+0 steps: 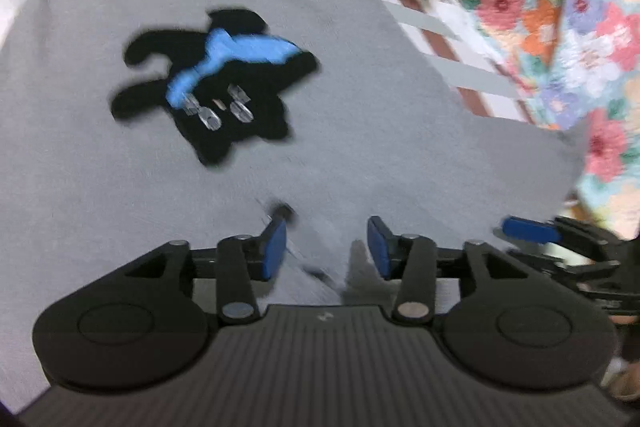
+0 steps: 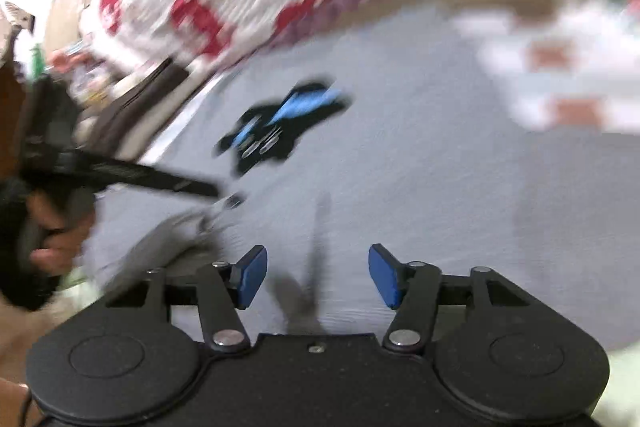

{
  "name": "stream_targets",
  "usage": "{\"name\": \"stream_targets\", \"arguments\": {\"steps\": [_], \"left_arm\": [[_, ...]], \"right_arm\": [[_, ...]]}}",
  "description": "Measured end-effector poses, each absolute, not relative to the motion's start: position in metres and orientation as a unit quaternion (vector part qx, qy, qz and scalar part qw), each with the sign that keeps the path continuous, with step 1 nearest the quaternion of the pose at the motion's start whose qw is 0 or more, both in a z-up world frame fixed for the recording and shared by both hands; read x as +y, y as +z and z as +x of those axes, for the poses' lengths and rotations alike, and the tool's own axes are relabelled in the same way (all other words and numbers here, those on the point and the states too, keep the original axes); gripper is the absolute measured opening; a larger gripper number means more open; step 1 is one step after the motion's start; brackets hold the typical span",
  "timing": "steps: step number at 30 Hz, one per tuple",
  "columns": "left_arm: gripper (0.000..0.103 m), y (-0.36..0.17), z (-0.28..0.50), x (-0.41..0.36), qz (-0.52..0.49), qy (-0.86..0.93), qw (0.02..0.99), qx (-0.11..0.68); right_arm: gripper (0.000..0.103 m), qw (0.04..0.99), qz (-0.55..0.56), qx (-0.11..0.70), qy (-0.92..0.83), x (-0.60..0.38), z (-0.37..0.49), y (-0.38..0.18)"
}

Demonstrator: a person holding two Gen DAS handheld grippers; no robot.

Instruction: Fold clothes

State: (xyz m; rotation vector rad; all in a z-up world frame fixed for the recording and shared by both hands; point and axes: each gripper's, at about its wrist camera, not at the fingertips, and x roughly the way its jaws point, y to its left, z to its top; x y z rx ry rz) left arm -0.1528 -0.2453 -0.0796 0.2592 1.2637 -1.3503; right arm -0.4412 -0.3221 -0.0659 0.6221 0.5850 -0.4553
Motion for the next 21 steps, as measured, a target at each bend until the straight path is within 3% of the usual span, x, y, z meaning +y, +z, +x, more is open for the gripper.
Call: {"name": "stream_targets", "arguments": {"steps": [1,5,9,11,12,13,15,18,21], "left_arm": [[0.055,-0.079,-0.154,-0.241,0.104,-0.582,0.587,0.553],[0.057,-0.089,-0.161,-0.232,0.055,-0.574,0.55,0.604],[0.058,-0.111,-0.171,-0.239,0.007,-0.552,0.543,0.632],[0.044,-0.116,-0.176,-0.241,-0.004,-0.543,0.555,0.63],[0.006,-0.115,-0.18,-0.241,0.007,-0.541,0.563,0.624],[0.006,-0.112,-0.185,-0.238,0.029,-0.536,0.573,0.619],[0.005,-0.104,-0.193,-0.224,0.037,-0.528,0.589,0.61],[0.006,-0.106,-0.2,-0.211,0.029,-0.519,0.603,0.606],[0.011,-0.114,-0.196,-0.201,0.014,-0.51,0.604,0.613]], "right_arm": [[0.062,0.887,0.294,0.277,-0.223,-0.316,-0.449,-0.063],[0.061,0.887,0.338,0.277,-0.148,-0.296,-0.444,-0.063],[0.061,0.904,0.238,0.32,-0.155,-0.276,-0.418,-0.066],[0.06,0.908,0.181,0.341,-0.16,-0.265,-0.404,-0.068],[0.06,0.909,0.153,0.351,-0.163,-0.26,-0.397,-0.068],[0.055,0.909,0.124,0.361,-0.165,-0.255,-0.39,-0.069],[0.055,0.912,0.038,0.36,-0.191,-0.24,-0.389,-0.064],[0.055,0.93,0.076,0.332,-0.138,-0.239,-0.406,-0.062],[0.055,0.914,0.154,0.356,-0.118,-0.251,-0.405,-0.085]]}}
